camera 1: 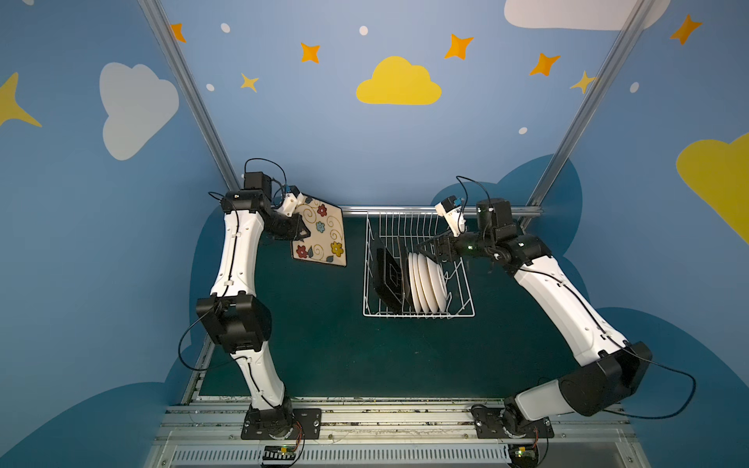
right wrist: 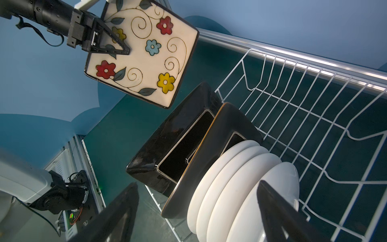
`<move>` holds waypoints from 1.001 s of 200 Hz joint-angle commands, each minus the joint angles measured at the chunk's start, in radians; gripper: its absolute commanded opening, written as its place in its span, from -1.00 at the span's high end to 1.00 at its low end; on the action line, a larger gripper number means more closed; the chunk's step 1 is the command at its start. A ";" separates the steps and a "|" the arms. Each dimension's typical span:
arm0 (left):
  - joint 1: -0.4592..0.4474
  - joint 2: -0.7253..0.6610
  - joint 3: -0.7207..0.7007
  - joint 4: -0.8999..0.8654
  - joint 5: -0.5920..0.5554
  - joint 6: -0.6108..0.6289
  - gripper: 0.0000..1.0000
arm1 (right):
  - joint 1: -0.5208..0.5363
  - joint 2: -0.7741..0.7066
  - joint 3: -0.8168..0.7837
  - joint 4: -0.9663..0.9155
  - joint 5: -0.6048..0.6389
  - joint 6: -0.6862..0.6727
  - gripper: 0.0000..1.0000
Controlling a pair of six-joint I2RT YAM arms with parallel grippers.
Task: Unload the plates from the dish rack
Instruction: Place a plate at the top-left of the table.
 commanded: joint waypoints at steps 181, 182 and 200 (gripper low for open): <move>0.057 0.364 0.133 -0.026 0.238 0.127 0.94 | 0.052 0.018 -0.016 0.049 0.000 0.050 -0.76; 0.057 0.366 0.134 -0.026 0.238 0.127 0.94 | 0.053 0.018 -0.016 0.048 0.001 0.049 -0.76; 0.070 0.394 0.151 -0.042 0.258 0.138 0.94 | 0.060 0.023 -0.005 0.043 -0.003 0.053 -0.76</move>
